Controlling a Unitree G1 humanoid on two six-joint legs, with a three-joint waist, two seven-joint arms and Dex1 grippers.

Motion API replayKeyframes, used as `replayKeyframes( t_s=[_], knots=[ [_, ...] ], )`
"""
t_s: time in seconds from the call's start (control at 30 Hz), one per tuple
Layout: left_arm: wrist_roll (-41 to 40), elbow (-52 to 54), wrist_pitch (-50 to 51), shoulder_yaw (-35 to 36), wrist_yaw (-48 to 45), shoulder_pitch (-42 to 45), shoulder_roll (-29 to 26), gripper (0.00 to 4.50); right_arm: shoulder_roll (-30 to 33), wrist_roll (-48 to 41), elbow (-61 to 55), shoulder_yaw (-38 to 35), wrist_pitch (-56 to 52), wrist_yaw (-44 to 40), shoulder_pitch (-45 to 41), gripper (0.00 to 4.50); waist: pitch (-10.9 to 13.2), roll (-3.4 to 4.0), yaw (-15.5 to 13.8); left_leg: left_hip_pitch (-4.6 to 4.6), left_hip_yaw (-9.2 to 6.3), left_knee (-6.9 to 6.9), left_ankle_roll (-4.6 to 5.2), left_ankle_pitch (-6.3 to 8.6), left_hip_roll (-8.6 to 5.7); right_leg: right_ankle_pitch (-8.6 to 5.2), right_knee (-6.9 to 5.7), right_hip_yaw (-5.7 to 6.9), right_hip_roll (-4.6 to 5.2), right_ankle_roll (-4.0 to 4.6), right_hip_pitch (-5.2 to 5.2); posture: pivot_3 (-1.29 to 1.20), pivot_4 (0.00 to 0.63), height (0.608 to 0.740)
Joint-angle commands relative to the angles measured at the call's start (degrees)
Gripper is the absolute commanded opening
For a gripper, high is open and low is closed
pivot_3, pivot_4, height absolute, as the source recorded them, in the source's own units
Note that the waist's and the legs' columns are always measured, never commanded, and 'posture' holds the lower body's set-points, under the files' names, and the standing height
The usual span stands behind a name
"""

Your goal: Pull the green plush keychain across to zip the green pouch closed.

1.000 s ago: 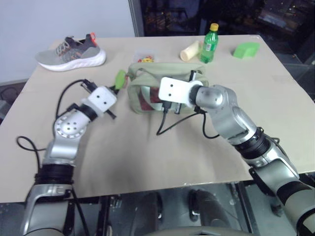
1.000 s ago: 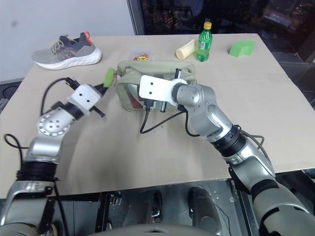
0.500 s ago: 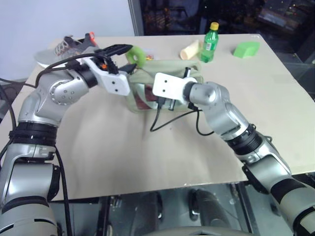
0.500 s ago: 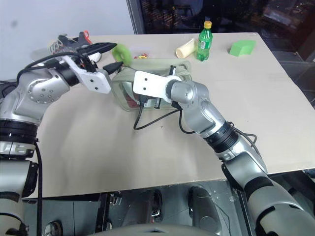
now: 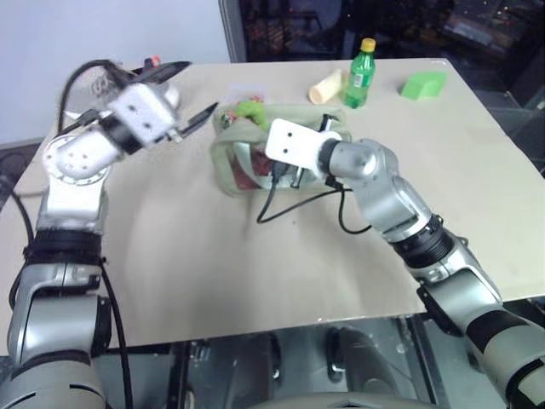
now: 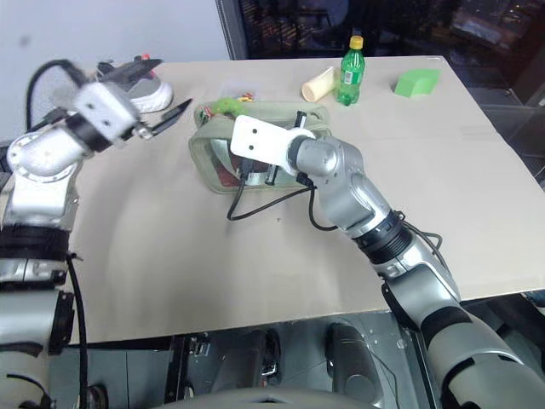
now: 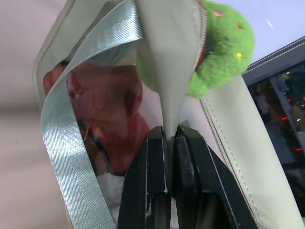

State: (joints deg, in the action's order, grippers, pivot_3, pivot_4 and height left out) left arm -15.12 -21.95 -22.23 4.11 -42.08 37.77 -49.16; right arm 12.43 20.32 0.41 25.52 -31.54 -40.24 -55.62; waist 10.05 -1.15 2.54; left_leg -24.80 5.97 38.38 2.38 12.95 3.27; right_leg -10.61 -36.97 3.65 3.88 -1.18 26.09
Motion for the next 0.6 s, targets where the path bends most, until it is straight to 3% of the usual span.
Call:
replayKeyframes(
  t_s=[0.03, 0.13, 0.37, 0.6],
  knots=[
    [-7.97, 8.49, 9.85, 5.99, -0.14, -6.28, 0.60, 3.30, 0.03, -2.22, -3.26, -3.53, -0.70, 0.13, -0.85, 1.56, 0.00, 0.00, -0.23, 0.00, -0.01, 0.00, 0.00, 0.00, 0.00, 0.00, 0.01, 0.01, 0.00, 0.00, -0.01, 0.00, 0.150, 0.740],
    [-16.28, 17.83, 19.52, 9.18, -0.26, -15.42, 3.17, 3.30, 0.11, -5.51, -5.90, -6.58, -1.79, -0.51, -0.57, 3.08, 0.00, -0.01, -0.66, -0.04, -0.10, 0.02, 0.02, 0.01, 0.00, 0.00, 0.06, 0.05, 0.05, 0.00, -0.05, 0.00, 0.150, 0.740],
    [-20.78, 26.15, 28.60, 12.21, 0.03, -24.37, 6.47, 3.30, 3.88, -17.71, -18.70, -14.60, -8.55, -6.74, 3.79, 3.08, -0.01, -0.02, -1.46, 0.02, -0.29, 0.02, 0.11, 0.07, -0.03, 0.01, 0.09, 0.20, 0.07, 0.04, -0.21, 0.00, 0.150, 0.740],
    [-20.66, 27.29, 31.62, 12.95, -1.41, -26.59, 7.85, 3.30, 15.37, -37.65, -39.17, -24.58, -20.48, -17.00, 21.82, 3.08, -0.02, -0.04, -2.19, 0.05, -0.46, 0.00, 0.15, 0.10, -0.04, -0.02, 0.23, 0.32, 0.09, 0.01, -0.41, 0.00, 0.150, 0.740]
  ],
)
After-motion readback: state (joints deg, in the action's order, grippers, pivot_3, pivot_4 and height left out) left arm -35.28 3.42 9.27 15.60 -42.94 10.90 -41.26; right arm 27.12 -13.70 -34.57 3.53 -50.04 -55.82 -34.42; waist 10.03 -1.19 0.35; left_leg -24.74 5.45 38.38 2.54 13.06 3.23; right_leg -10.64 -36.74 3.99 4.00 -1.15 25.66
